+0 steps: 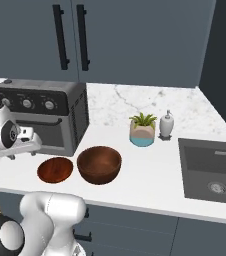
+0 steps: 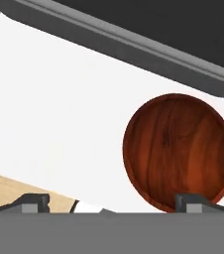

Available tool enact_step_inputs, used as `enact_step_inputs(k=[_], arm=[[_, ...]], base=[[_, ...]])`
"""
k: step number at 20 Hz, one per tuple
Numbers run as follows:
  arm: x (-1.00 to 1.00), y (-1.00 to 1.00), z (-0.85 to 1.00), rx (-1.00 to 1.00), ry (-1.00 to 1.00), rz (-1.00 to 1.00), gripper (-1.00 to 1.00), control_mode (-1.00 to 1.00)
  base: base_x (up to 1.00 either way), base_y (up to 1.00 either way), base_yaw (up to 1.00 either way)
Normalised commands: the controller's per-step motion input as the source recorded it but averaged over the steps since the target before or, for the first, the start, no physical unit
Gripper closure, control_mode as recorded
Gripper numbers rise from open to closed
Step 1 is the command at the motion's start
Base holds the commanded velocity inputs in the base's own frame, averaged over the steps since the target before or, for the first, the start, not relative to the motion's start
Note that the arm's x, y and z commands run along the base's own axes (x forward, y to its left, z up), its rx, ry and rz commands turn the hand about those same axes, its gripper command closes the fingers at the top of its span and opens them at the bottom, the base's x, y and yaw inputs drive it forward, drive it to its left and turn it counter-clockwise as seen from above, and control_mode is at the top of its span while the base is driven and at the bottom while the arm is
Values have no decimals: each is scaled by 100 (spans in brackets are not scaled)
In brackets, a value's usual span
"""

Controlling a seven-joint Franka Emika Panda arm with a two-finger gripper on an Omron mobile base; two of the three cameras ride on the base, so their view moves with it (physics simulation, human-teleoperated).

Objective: Pick up the bowls on the counter and stack them on top of one another in the open cabinet. Place the smaller bowl on top of the larger bowl.

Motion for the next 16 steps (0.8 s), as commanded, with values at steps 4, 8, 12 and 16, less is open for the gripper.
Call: enact_step_inputs(k=[4, 8, 12, 16], arm=[[15, -34, -62, -10, 0, 0, -100, -100], [10, -18, -52, -8, 0, 0, -100, -100], [20, 0, -15, 0, -4, 0, -100, -100], [11, 0, -38, 0, -9, 0, -100, -100]], base=[[0, 0, 0], [0, 0, 0], [0, 0, 0], [0, 0, 0]])
